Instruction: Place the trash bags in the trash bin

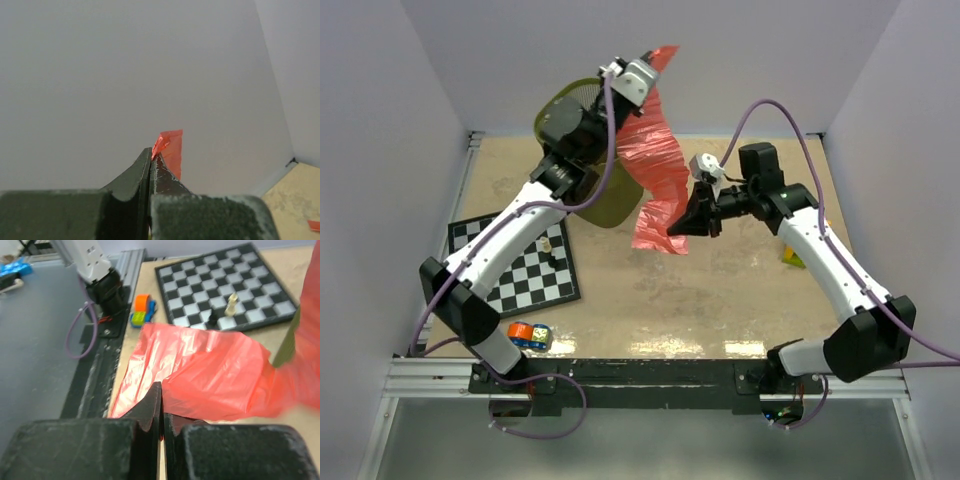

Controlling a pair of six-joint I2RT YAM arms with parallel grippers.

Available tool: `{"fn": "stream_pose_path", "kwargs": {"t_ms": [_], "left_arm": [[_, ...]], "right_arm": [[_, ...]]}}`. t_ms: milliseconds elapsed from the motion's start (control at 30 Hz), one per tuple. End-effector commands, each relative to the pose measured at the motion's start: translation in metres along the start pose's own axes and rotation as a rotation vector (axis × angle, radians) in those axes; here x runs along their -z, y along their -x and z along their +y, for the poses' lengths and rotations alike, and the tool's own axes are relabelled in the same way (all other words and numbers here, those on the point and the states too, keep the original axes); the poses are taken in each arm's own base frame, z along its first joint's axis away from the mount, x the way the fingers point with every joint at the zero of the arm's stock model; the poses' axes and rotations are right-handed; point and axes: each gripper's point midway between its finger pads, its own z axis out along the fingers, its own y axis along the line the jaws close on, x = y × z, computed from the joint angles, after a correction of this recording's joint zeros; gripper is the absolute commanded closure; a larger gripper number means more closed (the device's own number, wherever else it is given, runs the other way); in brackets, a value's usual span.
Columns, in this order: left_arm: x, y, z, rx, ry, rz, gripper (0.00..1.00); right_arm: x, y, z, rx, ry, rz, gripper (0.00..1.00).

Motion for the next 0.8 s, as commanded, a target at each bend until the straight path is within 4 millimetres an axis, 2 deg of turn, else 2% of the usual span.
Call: {"fn": "stream_pose_path", "kwargs": {"t_ms": [0, 67, 100, 200, 267, 300, 333, 367, 400, 433, 467, 533, 567, 667, 700, 767], "left_arm": [[-0.016, -0.032, -0.051, 0.042, -0.13, 0.048, 1.0], [-0.01, -0.066, -0.066, 0.094, -0.133, 0.114, 0.9], [-0.005, -0.075, -0.071, 0.094, -0.15, 0.137, 0.84], [0.014, -0.081, -0.08, 0.102, -0.226, 0.152, 0.56], [0.029, -0.088, -0.089, 0.093, -0.319, 0.212, 0.46], [0.035, -0.083, -0.09, 0.083, -0.348, 0.206, 0.4], [0.042, -0.079, -0.087, 0.068, -0.339, 0.197, 0.19], [0.048, -0.072, -0.076, 0.065, -0.29, 0.181, 0.15], [0.054, -0.058, -0.062, 0.065, -0.243, 0.151, 0.14], [0.062, -0.053, -0.058, 0.055, -0.232, 0.143, 0.14], [0.072, -0.034, -0.048, 0.051, -0.22, 0.117, 0.14], [0.093, -0.013, -0.047, 0.06, -0.267, 0.095, 0.14], [0.107, -0.003, -0.051, 0.048, -0.319, 0.079, 0.16], [0.159, 0.004, -0.078, -0.021, -0.551, 0.097, 0.19], [0.182, -0.008, -0.092, -0.033, -0.653, 0.153, 0.2], [0.218, -0.014, -0.113, -0.083, -0.829, 0.157, 0.22]], "right_arm": [[0.028, -0.026, 0.041, -0.118, 0.096, 0.046, 1.0], [0.035, -0.024, 0.05, -0.163, 0.069, 0.046, 1.0], [0.037, -0.021, 0.057, -0.16, 0.065, 0.038, 1.0], [0.039, -0.003, 0.066, -0.297, 0.05, -0.027, 1.0], [0.041, 0.009, 0.077, -0.444, 0.069, -0.066, 1.0], [0.042, 0.013, 0.084, -0.521, 0.087, -0.079, 1.0], [0.042, 0.017, 0.085, -0.571, 0.087, -0.089, 1.0], [0.045, 0.017, 0.085, -0.606, 0.07, -0.087, 1.0], [0.048, 0.015, 0.08, -0.597, 0.04, -0.083, 1.0], [0.05, 0.014, 0.073, -0.593, 0.023, -0.076, 1.0], [0.051, 0.016, 0.07, -0.593, 0.023, -0.082, 1.0], [0.051, 0.022, 0.062, -0.618, 0.013, -0.102, 1.0], [0.05, 0.021, 0.058, -0.643, -0.001, -0.104, 1.0], [0.049, 0.016, 0.044, -0.697, -0.011, -0.119, 1.0], [0.049, 0.016, 0.039, -0.693, -0.013, -0.121, 1.0], [0.049, 0.017, 0.037, -0.661, -0.002, -0.124, 1.0]]}}
